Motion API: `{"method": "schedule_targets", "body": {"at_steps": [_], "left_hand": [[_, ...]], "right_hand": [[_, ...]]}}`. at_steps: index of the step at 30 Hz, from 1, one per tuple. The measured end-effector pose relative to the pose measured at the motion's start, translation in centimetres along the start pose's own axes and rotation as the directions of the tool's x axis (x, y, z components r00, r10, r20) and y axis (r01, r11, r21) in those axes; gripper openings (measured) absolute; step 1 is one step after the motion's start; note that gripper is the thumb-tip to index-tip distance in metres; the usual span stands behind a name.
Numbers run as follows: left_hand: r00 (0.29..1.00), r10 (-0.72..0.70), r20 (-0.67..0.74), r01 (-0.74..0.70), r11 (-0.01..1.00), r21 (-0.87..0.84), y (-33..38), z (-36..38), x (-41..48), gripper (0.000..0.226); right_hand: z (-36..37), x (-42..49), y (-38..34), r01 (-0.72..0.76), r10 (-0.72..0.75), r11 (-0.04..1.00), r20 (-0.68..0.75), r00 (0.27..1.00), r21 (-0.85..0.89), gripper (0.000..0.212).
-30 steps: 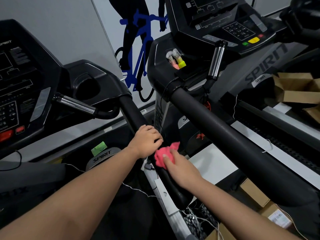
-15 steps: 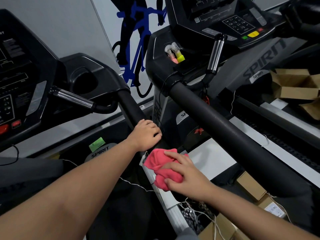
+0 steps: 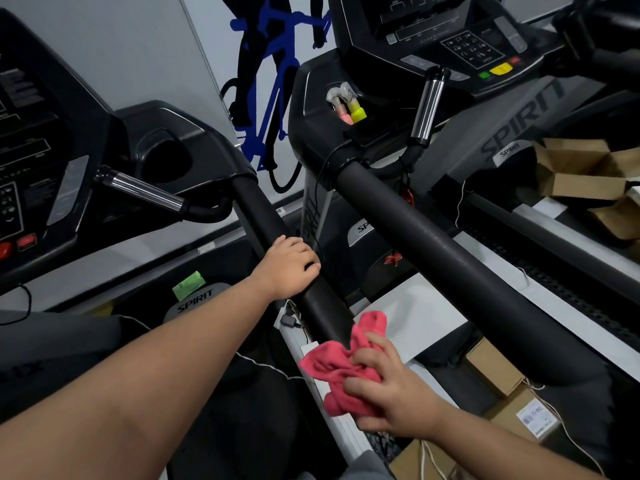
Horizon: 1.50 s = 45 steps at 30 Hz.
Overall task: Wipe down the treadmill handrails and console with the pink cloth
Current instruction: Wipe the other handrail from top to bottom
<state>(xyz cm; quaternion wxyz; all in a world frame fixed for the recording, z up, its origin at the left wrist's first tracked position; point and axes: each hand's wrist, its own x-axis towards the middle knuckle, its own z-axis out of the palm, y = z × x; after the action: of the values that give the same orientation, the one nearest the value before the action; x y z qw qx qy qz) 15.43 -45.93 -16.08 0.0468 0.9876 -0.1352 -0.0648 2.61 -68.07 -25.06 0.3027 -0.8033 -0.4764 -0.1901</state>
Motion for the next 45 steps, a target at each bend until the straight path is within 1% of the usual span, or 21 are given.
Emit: {"method": "schedule_targets", "body": {"at_steps": [2,3,6,9,12,14,15,16,19,23,24,26,28,29,31,32,34,37,40,42,45], "left_hand": [[1.0,-0.007,0.001,0.007,1.0,-0.002,0.1,0.1,-0.1,0.034],[1.0,-0.009,-0.003,0.009,1.0,0.001,0.1,0.2,-0.1,0.035],[0.999,-0.014,-0.045,0.014,1.0,-0.004,0.3,0.3,-0.3,0.034],[0.996,-0.019,-0.082,0.019,1.0,0.001,0.6,0.4,-0.3,0.033],[0.996,-0.019,-0.088,0.019,1.0,-0.003,0.6,0.4,-0.4,0.034],[0.997,-0.018,-0.071,0.017,1.0,-0.015,0.6,0.3,-0.5,0.034],[0.998,-0.018,-0.064,0.016,1.0,-0.021,0.6,0.3,-0.6,0.034],[0.998,-0.017,-0.06,0.016,0.999,-0.028,0.6,0.2,-0.6,0.034],[0.998,-0.016,-0.055,0.013,0.999,-0.042,0.6,0.2,-0.8,0.034],[0.999,-0.014,-0.05,0.011,0.998,-0.057,0.5,0.1,-0.7,0.034],[0.999,-0.015,-0.044,0.013,0.998,-0.06,0.5,0.2,-0.7,0.034],[0.999,-0.017,-0.037,0.014,0.998,-0.059,0.4,0.2,-0.6,0.034],[0.999,-0.018,-0.041,0.016,0.999,-0.052,0.4,0.2,-0.5,0.034],[0.999,-0.021,-0.044,0.018,0.998,-0.053,0.3,0.3,-0.4,0.034],[0.998,-0.029,-0.047,0.027,0.998,-0.06,0.3,0.4,-0.2,0.034],[0.998,-0.031,-0.048,0.028,0.998,-0.063,0.2,0.4,-0.2,0.036],[0.999,-0.023,-0.046,0.02,0.998,-0.061,0.2,0.5,-0.1,0.04],[1.0,-0.002,-0.017,0.0,0.997,-0.081,-0.3,0.3,-0.2,0.037],[1.0,0.015,-0.006,-0.015,0.993,-0.118,-0.4,0.2,-0.2,0.04],[1.0,-0.001,-0.014,-0.001,0.994,-0.11,-0.2,0.2,-0.1,0.036],[1.0,-0.002,0.006,0.002,0.994,-0.108,-0.3,0.2,-0.1,0.035]], "right_hand": [[0.8,-0.4,-0.5,-0.143,0.158,0.973,-0.072,0.985,0.182,0.036],[1.0,-0.3,-1.0,-0.253,0.294,0.908,-0.078,0.953,0.334,0.033],[1.0,1.2,-2.1,-0.507,0.672,0.516,0.04,0.739,0.69,0.023],[0.5,3.9,-0.7,-0.618,0.828,0.181,0.22,0.515,0.765,0.028],[-0.3,7.0,2.0,-0.632,0.722,-0.2,0.549,0.421,0.748,0.022],[-0.5,8.0,3.0,-0.572,0.588,-0.513,0.748,0.309,0.64,0.031],[-0.4,8.1,3.1,-0.534,0.532,-0.604,0.798,0.284,0.592,0.038],[-0.4,8.1,3.1,-0.498,0.48,-0.664,0.829,0.288,0.558,0.044],[-0.2,7.5,1.8,-0.404,0.417,-0.731,0.828,0.374,0.55,0.044],[0.6,5.5,0.4,-0.317,0.424,-0.79,0.841,0.337,0.525,0.047],[0.7,5.2,0.5,-0.332,0.411,-0.789,0.846,0.34,0.516,0.052],[0.6,5.0,1.0,-0.433,0.451,-0.723,0.843,0.293,0.538,0.056],[0.3,5.4,1.8,-0.593,0.598,-0.543,0.77,0.225,0.595,0.041],[-0.1,6.1,2.1,-0.679,0.673,-0.401,0.701,0.237,0.614,0.035],[-0.8,8.1,2.3,-0.813,0.754,-0.031,0.547,0.363,0.582,0.032],[-0.9,9.1,2.2,-0.846,0.756,0.144,0.494,0.429,0.513,0.036],[-0.6,10.4,1.5,-0.862,0.744,0.418,0.436,0.506,0.287,0.048],[-0.7,10.7,-1.1,-0.75,0.709,0.659,0.371,0.6,-0.047,0.062],[-1.1,8.9,-2.9,-0.49,0.516,0.854,0.158,0.842,-0.177,0.046],[-1.3,7.5,-2.4,-0.385,0.397,0.917,0.144,0.906,-0.108,0.041],[-1.7,5.9,-1.5,-0.295,0.266,0.95,0.224,0.938,0.105,0.039]]}}
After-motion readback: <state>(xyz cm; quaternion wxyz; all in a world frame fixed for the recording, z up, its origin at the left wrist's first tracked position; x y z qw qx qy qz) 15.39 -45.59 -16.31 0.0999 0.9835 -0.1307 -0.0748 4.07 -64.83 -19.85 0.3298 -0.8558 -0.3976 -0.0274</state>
